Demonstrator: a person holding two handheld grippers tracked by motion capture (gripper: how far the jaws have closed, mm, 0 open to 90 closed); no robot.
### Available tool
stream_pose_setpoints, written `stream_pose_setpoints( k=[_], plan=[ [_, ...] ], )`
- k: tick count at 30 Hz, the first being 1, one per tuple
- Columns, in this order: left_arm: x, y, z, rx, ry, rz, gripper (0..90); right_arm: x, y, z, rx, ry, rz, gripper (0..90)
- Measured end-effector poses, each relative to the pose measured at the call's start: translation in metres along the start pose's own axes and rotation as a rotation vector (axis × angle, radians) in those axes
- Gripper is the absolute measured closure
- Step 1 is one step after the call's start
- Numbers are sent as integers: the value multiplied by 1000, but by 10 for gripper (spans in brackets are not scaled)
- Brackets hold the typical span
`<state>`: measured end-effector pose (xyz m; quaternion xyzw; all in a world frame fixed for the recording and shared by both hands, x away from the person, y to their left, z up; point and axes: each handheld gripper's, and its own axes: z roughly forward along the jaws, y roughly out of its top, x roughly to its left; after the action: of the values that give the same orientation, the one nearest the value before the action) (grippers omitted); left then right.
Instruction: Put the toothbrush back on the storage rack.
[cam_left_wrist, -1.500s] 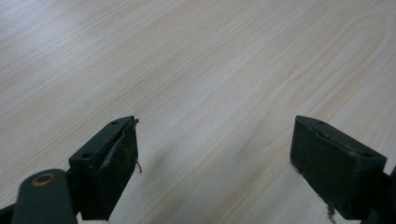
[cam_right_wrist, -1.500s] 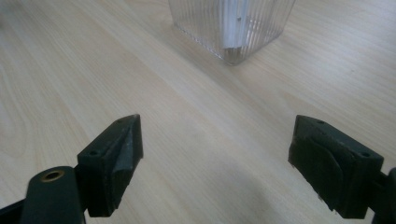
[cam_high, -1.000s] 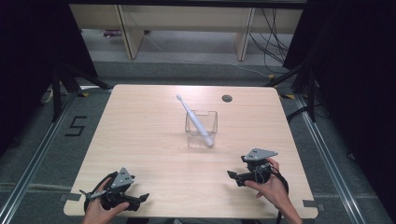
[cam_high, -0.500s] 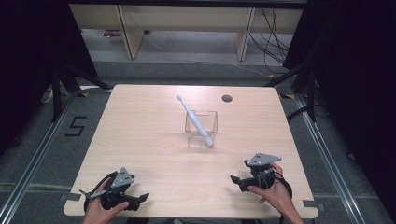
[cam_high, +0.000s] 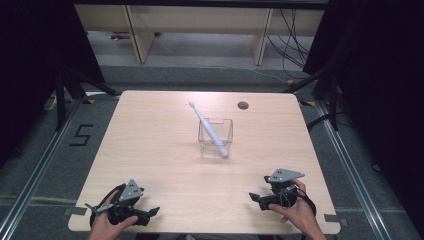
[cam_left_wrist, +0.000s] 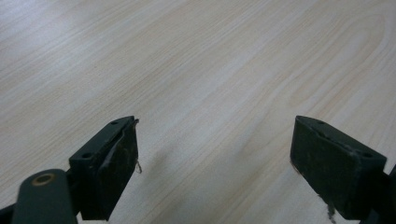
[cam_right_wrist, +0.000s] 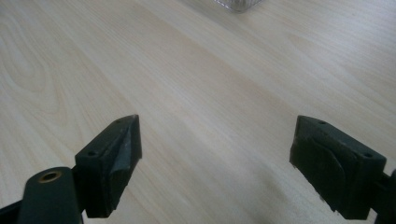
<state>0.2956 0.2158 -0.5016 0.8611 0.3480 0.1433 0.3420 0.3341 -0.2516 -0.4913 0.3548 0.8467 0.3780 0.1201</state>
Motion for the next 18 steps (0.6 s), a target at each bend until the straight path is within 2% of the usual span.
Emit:
stream_pose_setpoints(
  k=[1, 2, 3, 4, 6, 7, 10, 11, 12, 14, 16, 17, 18],
  plan=[
    [0, 0, 0, 0, -1, 1, 149, 0, -1, 0, -3, -4, 3, 171],
    [0, 0, 0, -1, -2, 1, 149, 3, -2, -2, 7, -7, 38, 171],
    [0, 0, 0, 0, 1, 0, 149, 0, -2, -2, 1, -17, 10, 171],
    [0, 0, 0, 0, 1, 2, 149, 3, -4, -3, 10, -8, 46, 171],
    [0, 0, 0, 0, 0, 1, 149, 0, -5, -2, 7, -5, 10, 171],
    [0, 0, 0, -1, -2, 1, 149, 1, -5, -3, 10, -14, 29, 171],
    [0, 0, 0, 0, 2, 0, 148, 0, -7, -3, 9, -3, 7, 171],
    [0, 0, 0, 0, 2, 0, 149, 1, -7, -3, 10, -5, 30, 171],
    [0, 0, 0, 0, 0, 0, 148, -1, -8, -3, 2, -6, -1, 171],
    [0, 0, 0, 3, 2, 1, 149, 0, -8, -4, 7, -2, 12, 170],
    [0, 0, 0, 2, 2, 1, 149, -2, -9, -4, 3, -18, -19, 171],
    [0, 0, 0, 0, 2, 0, 149, 2, -9, -6, 21, -12, 47, 169],
    [0, 0, 0, 0, -1, 1, 149, 1, -9, -5, 16, -12, 30, 168]
  ],
)
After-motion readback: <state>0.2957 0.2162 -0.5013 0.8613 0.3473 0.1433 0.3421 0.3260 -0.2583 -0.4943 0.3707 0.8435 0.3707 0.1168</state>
